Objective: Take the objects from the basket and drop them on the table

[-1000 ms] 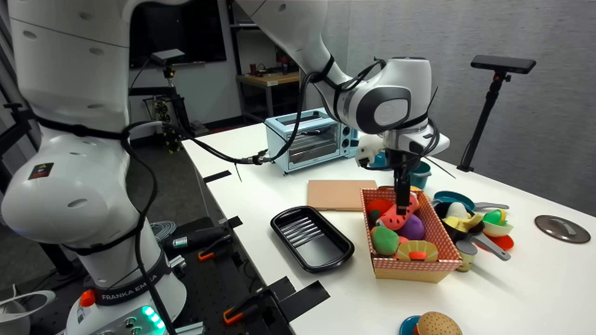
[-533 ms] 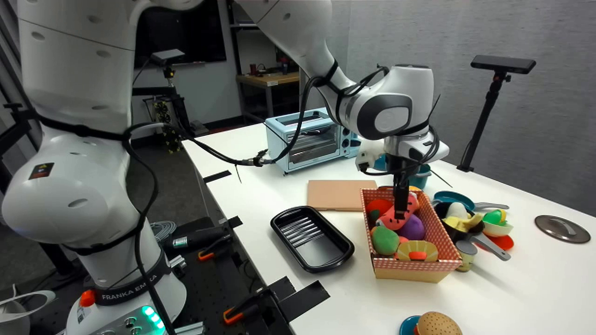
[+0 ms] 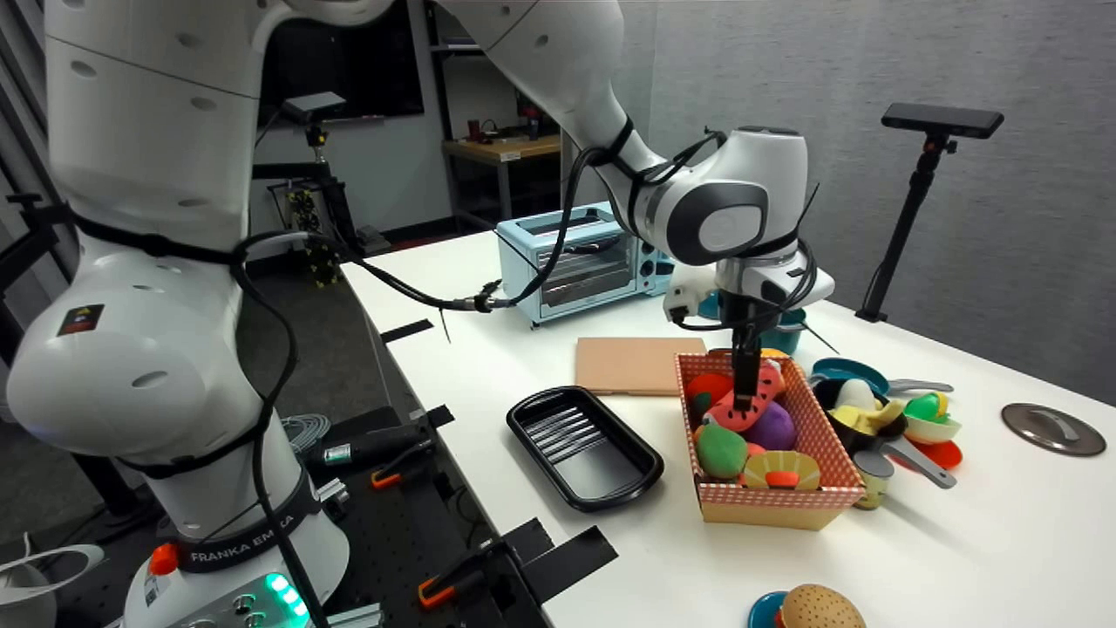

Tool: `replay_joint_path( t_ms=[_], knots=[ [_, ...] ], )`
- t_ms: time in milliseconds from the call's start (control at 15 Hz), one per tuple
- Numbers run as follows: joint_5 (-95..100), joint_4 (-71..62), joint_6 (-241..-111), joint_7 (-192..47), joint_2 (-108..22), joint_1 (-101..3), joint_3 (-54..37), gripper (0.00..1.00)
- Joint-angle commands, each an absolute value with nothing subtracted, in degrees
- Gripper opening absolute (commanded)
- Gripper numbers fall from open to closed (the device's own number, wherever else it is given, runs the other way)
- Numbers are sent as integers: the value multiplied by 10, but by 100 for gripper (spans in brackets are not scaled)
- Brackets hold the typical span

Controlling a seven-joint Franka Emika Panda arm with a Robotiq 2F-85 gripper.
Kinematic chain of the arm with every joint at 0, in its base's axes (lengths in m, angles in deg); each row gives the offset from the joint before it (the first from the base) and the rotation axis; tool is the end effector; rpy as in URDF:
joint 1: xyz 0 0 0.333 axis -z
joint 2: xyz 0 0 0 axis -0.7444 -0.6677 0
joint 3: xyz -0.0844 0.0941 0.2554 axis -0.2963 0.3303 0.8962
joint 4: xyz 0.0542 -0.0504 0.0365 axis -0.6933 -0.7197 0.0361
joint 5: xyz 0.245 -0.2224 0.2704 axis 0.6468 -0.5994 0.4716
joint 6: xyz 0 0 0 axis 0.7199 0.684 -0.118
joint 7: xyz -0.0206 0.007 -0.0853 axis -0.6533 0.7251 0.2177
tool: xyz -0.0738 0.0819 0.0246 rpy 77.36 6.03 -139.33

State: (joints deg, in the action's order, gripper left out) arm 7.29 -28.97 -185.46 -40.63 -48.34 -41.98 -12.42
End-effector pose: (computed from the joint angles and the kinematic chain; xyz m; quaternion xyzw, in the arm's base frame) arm 0.6007 -0.1493 0.2015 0.9016 -0.4297 0.0507 0.0047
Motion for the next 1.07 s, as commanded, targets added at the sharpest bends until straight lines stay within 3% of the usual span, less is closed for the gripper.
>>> replay_joint_path(
  t_ms=[0,400,467,533,667,1000],
  knots=[
    [70,-271,-1873,-407,-509,-436,-146,100],
    [71,-247,-1884,-410,-553,-439,-157,99],
    [73,-244,-1885,-409,-559,-440,-159,83],
    [77,-240,-1886,-416,-566,-434,-160,74],
    [79,-237,-1884,-410,-572,-438,-164,65],
    [59,-255,-1880,-386,-542,-465,-181,27]
  ],
)
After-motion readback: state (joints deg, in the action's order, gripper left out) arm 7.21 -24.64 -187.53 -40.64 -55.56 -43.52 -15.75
